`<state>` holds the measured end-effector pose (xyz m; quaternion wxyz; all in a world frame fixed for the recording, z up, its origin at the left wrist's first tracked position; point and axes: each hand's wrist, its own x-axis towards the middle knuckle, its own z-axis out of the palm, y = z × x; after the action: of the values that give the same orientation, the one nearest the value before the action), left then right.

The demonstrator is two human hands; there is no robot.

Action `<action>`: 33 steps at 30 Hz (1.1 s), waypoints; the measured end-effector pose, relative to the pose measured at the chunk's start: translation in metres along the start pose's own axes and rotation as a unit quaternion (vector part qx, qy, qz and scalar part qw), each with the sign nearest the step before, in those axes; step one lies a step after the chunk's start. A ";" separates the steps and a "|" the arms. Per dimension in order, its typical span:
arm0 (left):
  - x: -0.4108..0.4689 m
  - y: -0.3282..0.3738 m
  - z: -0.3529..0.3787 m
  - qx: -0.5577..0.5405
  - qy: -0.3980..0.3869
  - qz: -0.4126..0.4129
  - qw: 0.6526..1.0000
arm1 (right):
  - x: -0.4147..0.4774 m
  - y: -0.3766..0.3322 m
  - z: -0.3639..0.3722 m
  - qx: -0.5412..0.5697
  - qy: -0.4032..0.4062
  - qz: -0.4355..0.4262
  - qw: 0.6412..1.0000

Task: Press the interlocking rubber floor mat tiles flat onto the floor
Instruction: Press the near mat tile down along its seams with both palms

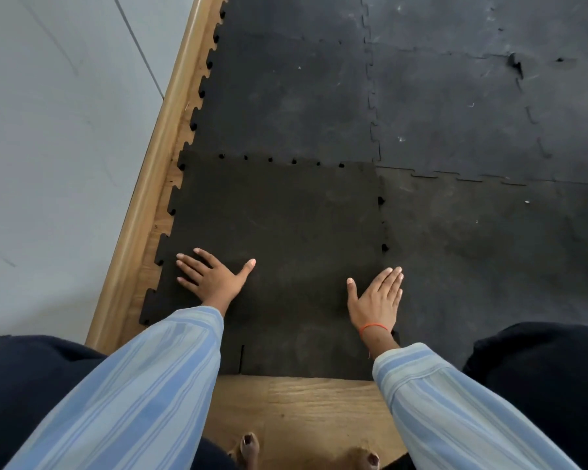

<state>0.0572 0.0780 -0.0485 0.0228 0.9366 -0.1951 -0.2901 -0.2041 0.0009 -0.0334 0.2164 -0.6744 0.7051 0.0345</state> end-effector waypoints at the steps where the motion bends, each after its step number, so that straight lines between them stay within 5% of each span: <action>1: -0.004 0.003 0.007 0.008 0.009 0.021 1.000 | -0.005 0.003 0.005 -0.011 0.005 0.004 1.000; 8: -0.030 0.026 0.041 0.038 0.079 0.137 0.987 | -0.009 0.010 0.016 -0.024 0.006 -0.008 1.000; 18: -0.054 0.068 0.075 0.125 0.066 0.284 0.948 | -0.007 0.021 0.019 -0.021 -0.001 -0.024 0.999; 28: -0.054 0.069 0.078 0.143 0.072 0.292 0.943 | -0.019 0.020 0.018 0.114 0.013 0.042 0.992; 33: -0.053 0.068 0.077 0.148 0.077 0.290 0.942 | -0.022 0.017 0.023 0.067 0.018 0.026 0.997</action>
<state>-0.0489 0.0408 -0.0732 -0.0181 0.8520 -0.4963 -0.1656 -0.2149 0.0308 -0.0505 0.2468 -0.6403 0.7272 -0.0191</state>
